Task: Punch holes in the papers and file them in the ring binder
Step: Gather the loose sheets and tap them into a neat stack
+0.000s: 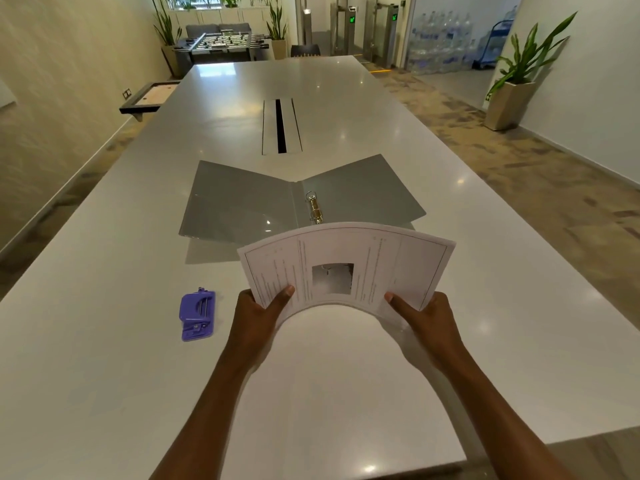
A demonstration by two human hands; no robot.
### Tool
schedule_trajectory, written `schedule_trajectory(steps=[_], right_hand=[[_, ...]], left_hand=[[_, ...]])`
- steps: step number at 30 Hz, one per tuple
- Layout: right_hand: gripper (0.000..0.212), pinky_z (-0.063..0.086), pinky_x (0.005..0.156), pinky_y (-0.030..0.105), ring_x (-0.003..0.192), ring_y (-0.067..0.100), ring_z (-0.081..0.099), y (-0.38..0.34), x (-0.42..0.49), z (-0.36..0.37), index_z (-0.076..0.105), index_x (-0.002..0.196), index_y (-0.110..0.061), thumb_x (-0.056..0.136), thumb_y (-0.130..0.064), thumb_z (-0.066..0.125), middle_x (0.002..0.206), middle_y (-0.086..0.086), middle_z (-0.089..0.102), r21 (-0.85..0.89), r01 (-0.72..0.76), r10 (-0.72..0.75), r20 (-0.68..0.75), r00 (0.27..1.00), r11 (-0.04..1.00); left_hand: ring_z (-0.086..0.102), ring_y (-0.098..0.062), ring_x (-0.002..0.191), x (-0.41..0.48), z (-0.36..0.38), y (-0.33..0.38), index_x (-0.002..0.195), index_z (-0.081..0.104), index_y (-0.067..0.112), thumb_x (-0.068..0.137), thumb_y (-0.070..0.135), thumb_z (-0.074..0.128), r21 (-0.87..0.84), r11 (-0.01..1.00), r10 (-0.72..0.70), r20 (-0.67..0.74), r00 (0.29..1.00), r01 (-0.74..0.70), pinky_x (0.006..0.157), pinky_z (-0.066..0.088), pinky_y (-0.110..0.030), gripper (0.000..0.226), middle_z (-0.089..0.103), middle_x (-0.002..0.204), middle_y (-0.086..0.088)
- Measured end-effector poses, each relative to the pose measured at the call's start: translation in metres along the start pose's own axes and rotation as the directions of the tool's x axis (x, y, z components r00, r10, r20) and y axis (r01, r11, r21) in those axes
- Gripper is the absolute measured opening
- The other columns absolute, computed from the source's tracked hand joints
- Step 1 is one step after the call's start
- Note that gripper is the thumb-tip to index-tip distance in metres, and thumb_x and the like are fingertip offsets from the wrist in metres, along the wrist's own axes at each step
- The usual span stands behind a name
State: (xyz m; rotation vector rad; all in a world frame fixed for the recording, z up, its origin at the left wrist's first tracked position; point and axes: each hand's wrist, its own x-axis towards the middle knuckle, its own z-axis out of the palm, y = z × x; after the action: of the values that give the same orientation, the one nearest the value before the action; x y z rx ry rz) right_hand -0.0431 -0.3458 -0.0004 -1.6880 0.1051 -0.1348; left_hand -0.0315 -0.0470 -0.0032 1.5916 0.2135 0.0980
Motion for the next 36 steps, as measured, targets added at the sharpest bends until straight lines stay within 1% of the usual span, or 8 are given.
schedule_trajectory(steps=[8, 13, 18, 20, 23, 26, 30, 36], right_hand=[[0.031, 0.060, 0.072, 0.017, 0.094, 0.001, 0.076, 0.004, -0.001, 0.001, 0.071, 0.121, -0.018, 0.092, -0.011, 0.078, 0.111, -0.005, 0.077, -0.014, -0.046, 0.046, 0.023, 0.999, 0.999], [0.033, 0.061, 0.077, 0.019, 0.096, 0.002, 0.076, -0.008, 0.002, -0.013, 0.074, 0.123, -0.017, 0.091, -0.017, 0.079, 0.109, -0.011, 0.079, -0.091, -0.053, 0.062, 0.100, 0.993, 0.994], [0.043, 0.061, 0.093, 0.031, 0.110, 0.016, 0.075, -0.028, 0.016, -0.022, 0.068, 0.130, -0.020, 0.090, -0.012, 0.079, 0.124, 0.001, 0.077, 0.016, 0.006, -0.007, 0.072, 0.997, 1.000], [0.064, 0.055, 0.104, 0.030, 0.123, 0.010, 0.067, -0.044, 0.026, -0.025, 0.055, 0.145, -0.022, 0.087, -0.024, 0.083, 0.141, 0.001, 0.066, -0.142, 0.098, -0.103, -0.028, 0.994, 0.985], [0.087, 0.037, 0.114, 0.029, 0.140, 0.007, 0.046, -0.085, 0.034, -0.022, 0.041, 0.156, -0.025, 0.082, -0.042, 0.085, 0.159, -0.003, 0.048, -0.419, 0.271, -0.314, -0.035, 0.949, 0.867], [0.085, 0.035, 0.112, 0.029, 0.138, 0.005, 0.043, -0.140, 0.034, -0.004, 0.042, 0.154, -0.031, 0.082, -0.047, 0.084, 0.158, -0.008, 0.049, -0.538, 0.439, -0.420, 0.166, 0.892, 0.720], [0.070, 0.056, 0.102, 0.036, 0.123, 0.014, 0.062, -0.185, 0.036, 0.028, 0.055, 0.146, -0.030, 0.083, -0.040, 0.085, 0.143, -0.005, 0.065, -0.607, 0.500, -0.239, 0.462, 0.854, 0.617], [0.036, 0.064, 0.081, 0.044, 0.086, 0.020, 0.074, -0.195, 0.044, 0.049, 0.077, 0.122, -0.017, 0.088, -0.027, 0.082, 0.117, 0.006, 0.079, -0.592, 0.485, -0.188, 0.493, 0.850, 0.644]], left_hand=[[0.073, -0.018, 0.110, -0.002, 0.002, -0.005, 0.130, 0.065, 0.014, 0.089, 0.028, 0.080, 0.021, 0.999, 0.030, 0.020, 0.999, -0.031, 0.089, 0.065, -0.032, 0.046, 0.075, 0.119, -0.001], [0.077, -0.004, 0.090, 0.002, -0.010, 0.019, 0.108, 0.067, 0.033, 0.095, 0.014, 0.073, 0.163, 0.985, 0.038, 0.130, 0.991, -0.059, 0.069, 0.062, -0.017, 0.023, 0.080, 0.090, 0.018], [0.073, -0.008, 0.091, 0.013, -0.033, 0.049, 0.113, 0.064, 0.032, 0.094, 0.022, 0.075, 0.288, 0.951, 0.063, 0.171, 0.983, -0.112, 0.078, 0.066, -0.032, 0.024, 0.073, 0.101, 0.014], [0.076, -0.014, 0.096, 0.015, -0.041, 0.064, 0.122, 0.066, 0.025, 0.094, 0.022, 0.075, 0.326, 0.934, 0.079, 0.210, 0.974, -0.146, 0.081, 0.067, -0.035, 0.030, 0.076, 0.108, 0.008], [0.078, -0.006, 0.084, 0.016, -0.054, 0.087, 0.109, 0.067, 0.035, 0.094, 0.022, 0.074, 0.365, 0.906, 0.116, 0.270, 0.956, -0.213, 0.067, 0.063, -0.018, 0.021, 0.078, 0.095, 0.017], [0.070, -0.003, 0.086, 0.019, -0.057, 0.111, 0.102, 0.061, 0.043, 0.093, 0.024, 0.074, 0.417, 0.870, 0.131, 0.321, 0.938, -0.264, 0.063, 0.059, -0.010, 0.025, 0.071, 0.099, 0.019], [0.067, 0.019, 0.078, 0.019, -0.054, 0.144, 0.098, 0.058, 0.047, 0.096, 0.016, 0.072, 0.497, 0.798, 0.135, 0.401, 0.906, -0.339, 0.063, 0.054, -0.003, 0.034, 0.070, 0.078, 0.041], [0.063, 0.002, 0.075, 0.021, -0.055, 0.172, 0.107, 0.064, 0.032, 0.097, 0.025, 0.070, 0.615, 0.639, 0.192, 0.453, 0.871, -0.461, 0.062, 0.054, -0.003, 0.013, 0.060, 0.088, 0.026]])
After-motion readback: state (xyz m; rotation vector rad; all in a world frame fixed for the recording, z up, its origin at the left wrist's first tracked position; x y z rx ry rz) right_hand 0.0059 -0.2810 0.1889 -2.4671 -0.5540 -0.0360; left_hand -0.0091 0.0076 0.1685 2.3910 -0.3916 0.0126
